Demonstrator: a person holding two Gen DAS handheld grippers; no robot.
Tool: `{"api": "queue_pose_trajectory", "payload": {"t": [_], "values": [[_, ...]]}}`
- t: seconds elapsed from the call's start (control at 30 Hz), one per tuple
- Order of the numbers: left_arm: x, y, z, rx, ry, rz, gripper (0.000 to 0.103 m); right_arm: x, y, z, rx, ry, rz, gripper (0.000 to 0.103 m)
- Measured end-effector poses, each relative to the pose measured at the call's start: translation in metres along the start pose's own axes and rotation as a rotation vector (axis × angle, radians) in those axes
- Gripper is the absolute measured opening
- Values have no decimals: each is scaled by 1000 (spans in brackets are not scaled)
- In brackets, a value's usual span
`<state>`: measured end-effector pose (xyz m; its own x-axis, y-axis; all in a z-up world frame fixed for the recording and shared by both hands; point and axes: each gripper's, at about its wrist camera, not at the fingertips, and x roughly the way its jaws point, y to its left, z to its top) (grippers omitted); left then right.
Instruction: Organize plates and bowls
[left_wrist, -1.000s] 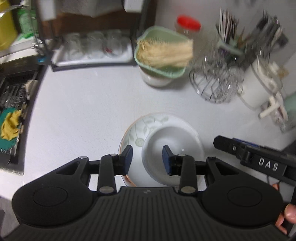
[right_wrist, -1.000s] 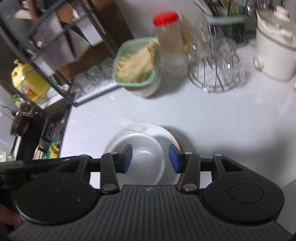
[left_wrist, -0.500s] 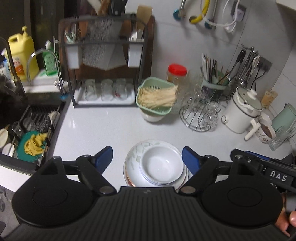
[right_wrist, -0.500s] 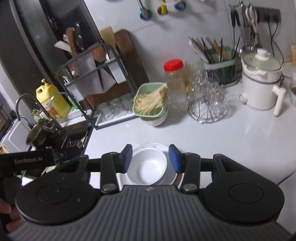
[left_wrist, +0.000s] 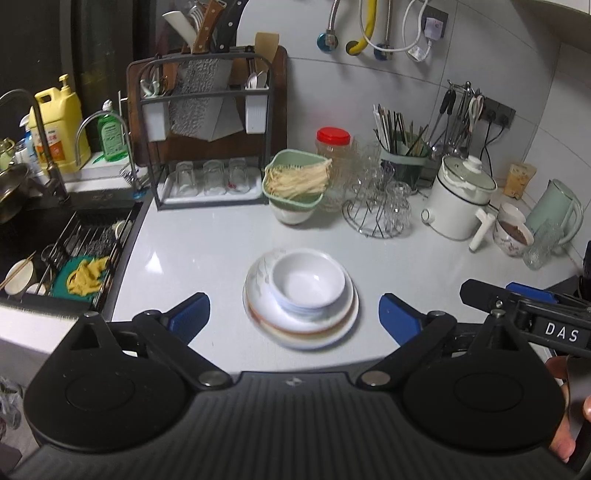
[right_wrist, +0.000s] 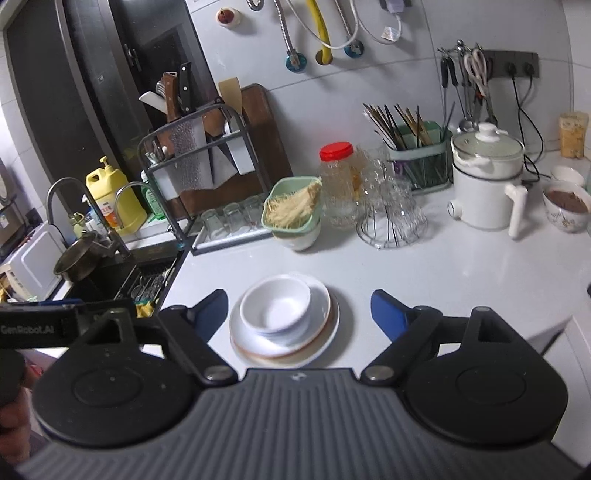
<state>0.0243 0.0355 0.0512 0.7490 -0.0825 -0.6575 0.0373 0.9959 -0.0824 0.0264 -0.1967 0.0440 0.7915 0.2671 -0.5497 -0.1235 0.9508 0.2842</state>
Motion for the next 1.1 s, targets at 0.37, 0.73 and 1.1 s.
{"api": "queue_pose_trajectory", "payload": {"t": [0.37, 0.73, 1.1], "values": [[-24, -14, -60, -16, 10, 36, 100, -35, -1, -48, -30, -11, 33, 86], [-23, -10, -68, -9, -25, 48, 100, -42, 4, -62, -39, -52, 15, 86], [-18, -2, -77, -15, -40, 45, 100, -38, 9, -72, -55, -32, -7, 86]]}}
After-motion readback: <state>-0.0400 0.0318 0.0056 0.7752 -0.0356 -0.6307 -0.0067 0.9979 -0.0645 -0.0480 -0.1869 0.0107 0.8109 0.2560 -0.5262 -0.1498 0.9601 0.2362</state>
